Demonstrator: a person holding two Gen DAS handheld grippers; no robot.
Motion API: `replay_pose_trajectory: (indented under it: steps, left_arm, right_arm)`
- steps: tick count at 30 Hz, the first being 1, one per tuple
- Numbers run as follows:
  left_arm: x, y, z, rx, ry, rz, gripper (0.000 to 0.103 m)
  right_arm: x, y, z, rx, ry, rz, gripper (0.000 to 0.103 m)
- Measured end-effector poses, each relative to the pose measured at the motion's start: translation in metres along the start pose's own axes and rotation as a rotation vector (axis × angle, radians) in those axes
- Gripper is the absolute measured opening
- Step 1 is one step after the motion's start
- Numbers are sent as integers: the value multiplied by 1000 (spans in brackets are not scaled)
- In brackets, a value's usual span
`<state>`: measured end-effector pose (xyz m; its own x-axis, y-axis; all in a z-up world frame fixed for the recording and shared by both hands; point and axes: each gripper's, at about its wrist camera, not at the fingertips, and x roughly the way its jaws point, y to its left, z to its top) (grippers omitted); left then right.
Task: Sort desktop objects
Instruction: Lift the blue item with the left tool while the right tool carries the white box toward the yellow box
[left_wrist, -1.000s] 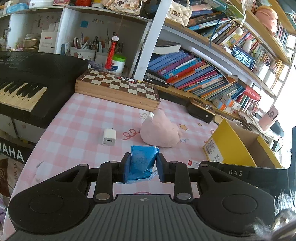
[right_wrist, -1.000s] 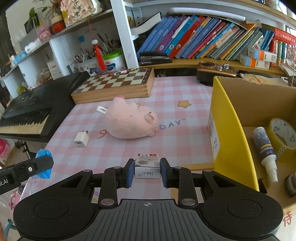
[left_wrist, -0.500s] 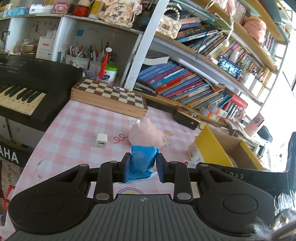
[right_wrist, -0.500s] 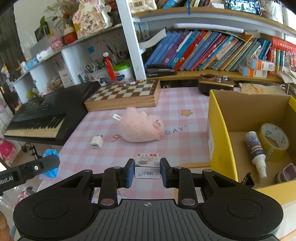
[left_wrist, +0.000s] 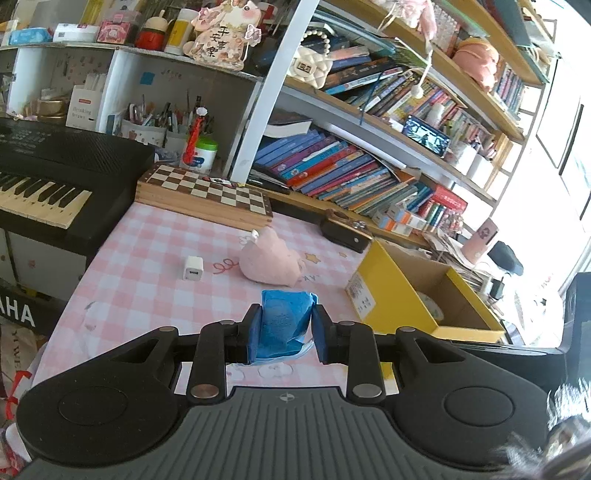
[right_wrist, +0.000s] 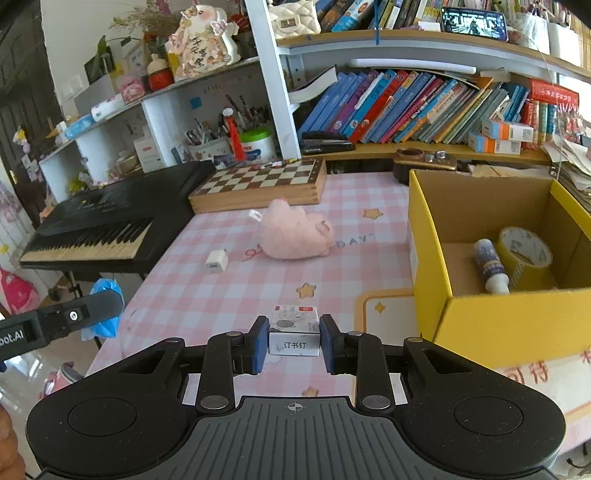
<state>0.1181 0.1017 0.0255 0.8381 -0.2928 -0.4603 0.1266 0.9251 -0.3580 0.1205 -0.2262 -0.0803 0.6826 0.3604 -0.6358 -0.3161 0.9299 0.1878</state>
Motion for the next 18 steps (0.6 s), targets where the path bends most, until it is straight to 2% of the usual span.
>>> replay_pose_trajectory:
  steps: [8, 18]
  left_arm:
    - [-30, -11, -18, 22, 14, -42, 26]
    - [-49, -30, -37, 69, 47, -115, 26]
  right_arm:
    - [-34, 4, -26, 15, -3, -6, 28]
    - [-67, 0, -58, 63, -17, -49, 28]
